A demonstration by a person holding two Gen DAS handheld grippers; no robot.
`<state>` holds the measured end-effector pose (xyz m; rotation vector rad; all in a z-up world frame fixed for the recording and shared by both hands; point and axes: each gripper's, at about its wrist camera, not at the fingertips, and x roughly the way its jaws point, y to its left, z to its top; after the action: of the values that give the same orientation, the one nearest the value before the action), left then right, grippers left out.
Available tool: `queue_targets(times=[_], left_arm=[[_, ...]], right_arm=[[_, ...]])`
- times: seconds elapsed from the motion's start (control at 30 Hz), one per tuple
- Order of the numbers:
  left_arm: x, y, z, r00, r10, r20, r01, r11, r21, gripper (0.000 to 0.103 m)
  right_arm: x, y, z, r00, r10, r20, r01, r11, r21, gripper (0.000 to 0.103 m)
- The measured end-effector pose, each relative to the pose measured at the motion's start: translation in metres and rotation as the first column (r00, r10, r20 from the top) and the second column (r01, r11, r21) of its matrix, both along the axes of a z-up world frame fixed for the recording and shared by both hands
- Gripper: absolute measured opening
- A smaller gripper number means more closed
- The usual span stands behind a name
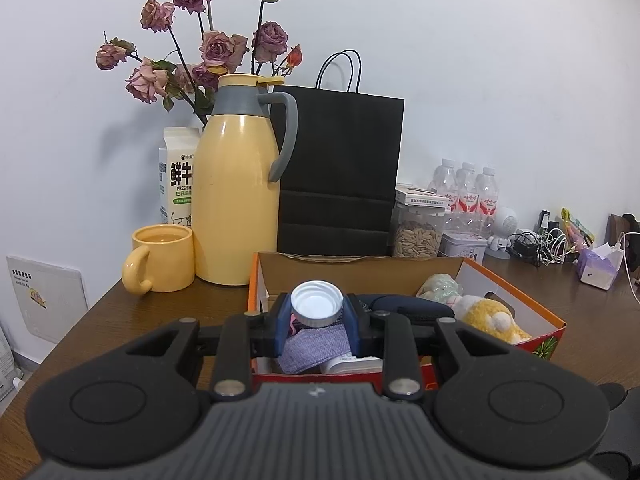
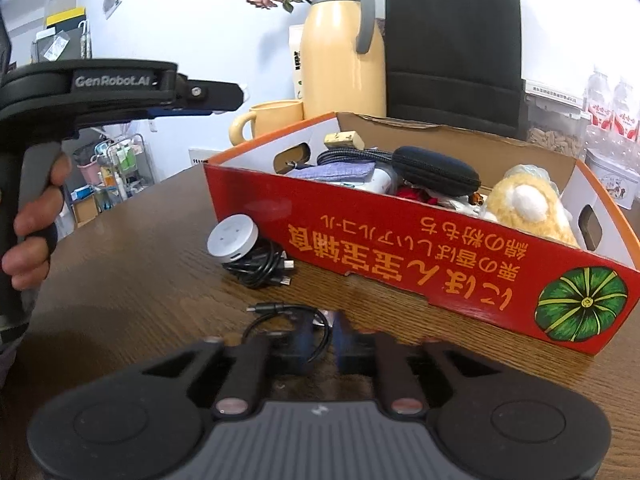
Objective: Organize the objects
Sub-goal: 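Carry the black cable over the box with the right tool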
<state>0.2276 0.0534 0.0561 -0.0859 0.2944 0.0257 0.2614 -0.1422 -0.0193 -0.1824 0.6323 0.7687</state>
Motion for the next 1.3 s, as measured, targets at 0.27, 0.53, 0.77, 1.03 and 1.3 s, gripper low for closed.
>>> queue_targets(times=[0.27,0.53,0.77,1.03,1.3], left_arm=[[-0.001,0.001,-0.001,1.0,0.003,0.003,-0.003,1.0,-0.002,0.029],[-0.004,0.002,0.003,1.0,0.006,0.024,-0.006,1.0,-0.007,0.029],[0.002,0.004,0.017,0.999,0.013,0.037,-0.012,1.0,-0.024,0.029],[0.034,-0.009,0.03,0.999,0.009,0.037,-0.009,1.0,-0.002,0.029],[0.078,-0.026,0.015,0.999,0.034,-0.01,-0.034,0.999,-0.007,0.029]], right_arm=[[-0.014,-0.004,0.009,0.996,-0.006,0.088,0.003,1.0,0.028,0.002],[-0.019,-0.019,0.028,0.984,-0.072,0.164,0.056,0.993,0.105,0.002],[-0.008,-0.026,0.055,0.964,-0.151,0.22,0.108,0.975,0.196,0.002],[0.017,-0.027,0.085,0.939,-0.203,0.277,0.135,0.96,0.247,0.002],[0.073,-0.013,0.089,0.927,-0.25,0.278,0.181,0.951,0.251,0.002]])
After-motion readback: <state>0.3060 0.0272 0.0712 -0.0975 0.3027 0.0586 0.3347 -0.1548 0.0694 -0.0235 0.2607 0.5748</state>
